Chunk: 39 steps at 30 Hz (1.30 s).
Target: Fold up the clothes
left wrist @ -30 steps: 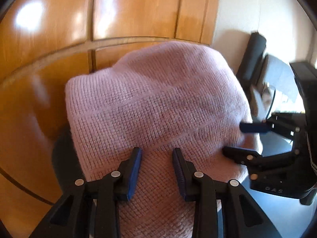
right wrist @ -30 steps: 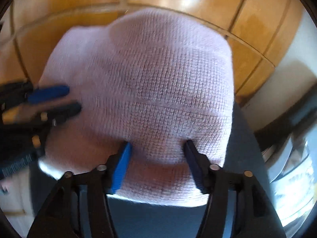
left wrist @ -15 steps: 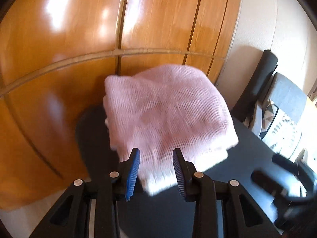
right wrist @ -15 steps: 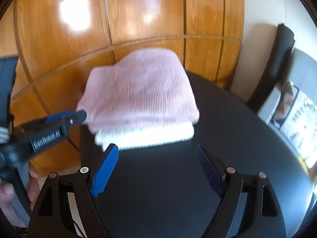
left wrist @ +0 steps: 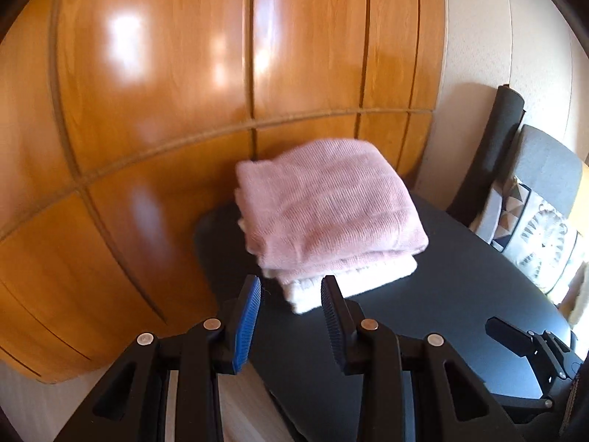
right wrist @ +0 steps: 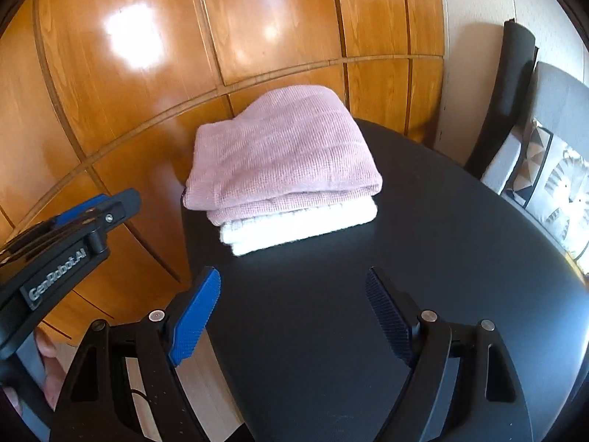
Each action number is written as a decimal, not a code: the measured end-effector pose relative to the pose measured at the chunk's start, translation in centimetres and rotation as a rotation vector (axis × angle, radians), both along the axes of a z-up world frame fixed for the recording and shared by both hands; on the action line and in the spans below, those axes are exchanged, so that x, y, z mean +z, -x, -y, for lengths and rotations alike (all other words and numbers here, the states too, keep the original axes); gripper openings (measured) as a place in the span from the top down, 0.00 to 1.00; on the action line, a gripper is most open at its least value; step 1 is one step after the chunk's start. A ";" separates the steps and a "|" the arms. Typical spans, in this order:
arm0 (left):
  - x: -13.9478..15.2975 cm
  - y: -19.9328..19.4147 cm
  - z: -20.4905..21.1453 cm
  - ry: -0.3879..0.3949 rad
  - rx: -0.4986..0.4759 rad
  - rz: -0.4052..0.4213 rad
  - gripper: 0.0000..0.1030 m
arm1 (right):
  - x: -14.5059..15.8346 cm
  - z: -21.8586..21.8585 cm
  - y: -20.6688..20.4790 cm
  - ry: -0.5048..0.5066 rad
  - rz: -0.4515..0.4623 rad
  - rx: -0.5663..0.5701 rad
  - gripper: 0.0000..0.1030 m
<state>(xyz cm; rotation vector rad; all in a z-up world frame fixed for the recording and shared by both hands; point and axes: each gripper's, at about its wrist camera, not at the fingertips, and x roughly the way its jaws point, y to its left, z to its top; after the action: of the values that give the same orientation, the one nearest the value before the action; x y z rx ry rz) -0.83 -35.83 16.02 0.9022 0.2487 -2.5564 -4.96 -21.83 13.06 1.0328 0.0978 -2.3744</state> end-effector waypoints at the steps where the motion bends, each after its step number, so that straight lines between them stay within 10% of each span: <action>1: 0.3 -0.2 -0.2 0.005 0.003 -0.008 0.66 | 0.1 0.2 -0.1 -0.002 0.000 0.001 0.19; 39: -0.2 -0.4 2.6 -0.072 0.060 0.086 0.66 | 1.9 3.0 -1.4 -0.084 -0.066 0.001 0.19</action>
<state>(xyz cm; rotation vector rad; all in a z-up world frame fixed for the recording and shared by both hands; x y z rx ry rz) -0.45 -38.42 15.83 1.0127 0.3383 -2.4614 -3.61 -24.84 14.93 0.9925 0.2235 -2.4221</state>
